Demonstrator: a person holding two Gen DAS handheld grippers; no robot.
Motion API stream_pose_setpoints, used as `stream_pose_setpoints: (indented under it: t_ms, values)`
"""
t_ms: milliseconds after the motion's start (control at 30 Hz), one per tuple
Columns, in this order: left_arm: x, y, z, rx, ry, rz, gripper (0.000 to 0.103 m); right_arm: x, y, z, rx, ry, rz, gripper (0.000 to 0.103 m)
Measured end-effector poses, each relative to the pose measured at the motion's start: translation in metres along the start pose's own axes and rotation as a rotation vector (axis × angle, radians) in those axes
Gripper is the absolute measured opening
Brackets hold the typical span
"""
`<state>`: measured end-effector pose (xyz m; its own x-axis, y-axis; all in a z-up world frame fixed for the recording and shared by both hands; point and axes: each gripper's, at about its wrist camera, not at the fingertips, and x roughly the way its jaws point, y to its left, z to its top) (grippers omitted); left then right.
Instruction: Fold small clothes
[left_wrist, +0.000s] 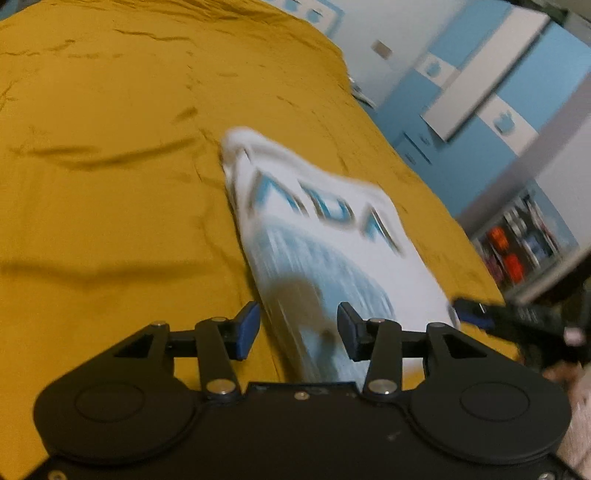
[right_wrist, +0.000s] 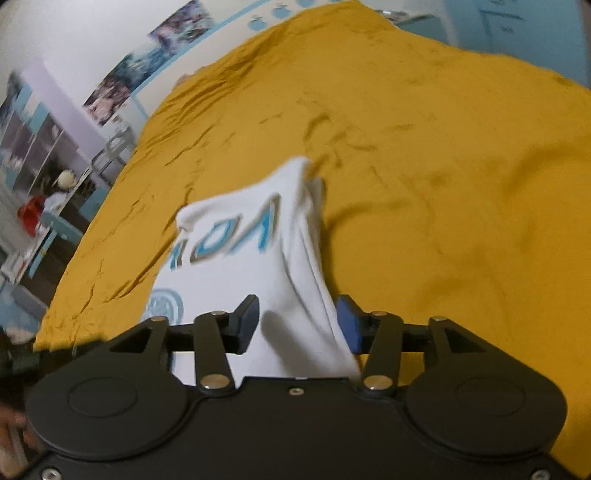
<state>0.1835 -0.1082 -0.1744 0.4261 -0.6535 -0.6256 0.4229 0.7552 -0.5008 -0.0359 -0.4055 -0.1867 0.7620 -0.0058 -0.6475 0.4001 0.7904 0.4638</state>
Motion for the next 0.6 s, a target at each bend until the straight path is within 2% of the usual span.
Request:
stream_pose_setpoints:
  t_ms: [67, 167, 267, 300, 333, 400, 600]
  values:
    - [-0.009, -0.009, -0.024, 0.028, 0.017, -0.01, 0.047, -0.005, -0.004, -0.009, 0.036, -0.003, -0.014, 0.053]
    - [-0.007, -0.021, -0.041, 0.083, 0.025, 0.018, 0.047, -0.007, -0.008, -0.019, 0.079, 0.001, -0.027, 0.053]
    - [0.001, -0.025, -0.049, 0.116, 0.03, 0.043, 0.039, -0.004, -0.002, -0.021, 0.066, -0.005, -0.048, 0.053]
    - [0.004, -0.025, -0.05, 0.113, 0.037, 0.044, 0.029, -0.002, 0.0, -0.021, 0.064, -0.005, -0.048, 0.053]
    - [0.008, -0.025, -0.051, 0.106, 0.046, 0.046, 0.027, 0.0, 0.001, -0.02, 0.065, -0.002, -0.046, 0.053]
    - [0.015, -0.026, -0.053, 0.09, 0.051, 0.055, 0.027, 0.001, -0.001, -0.023, 0.08, 0.002, -0.045, 0.053]
    - [0.012, -0.035, -0.051, 0.055, -0.024, 0.109, 0.03, 0.001, 0.001, -0.027, 0.084, -0.001, -0.048, 0.053]
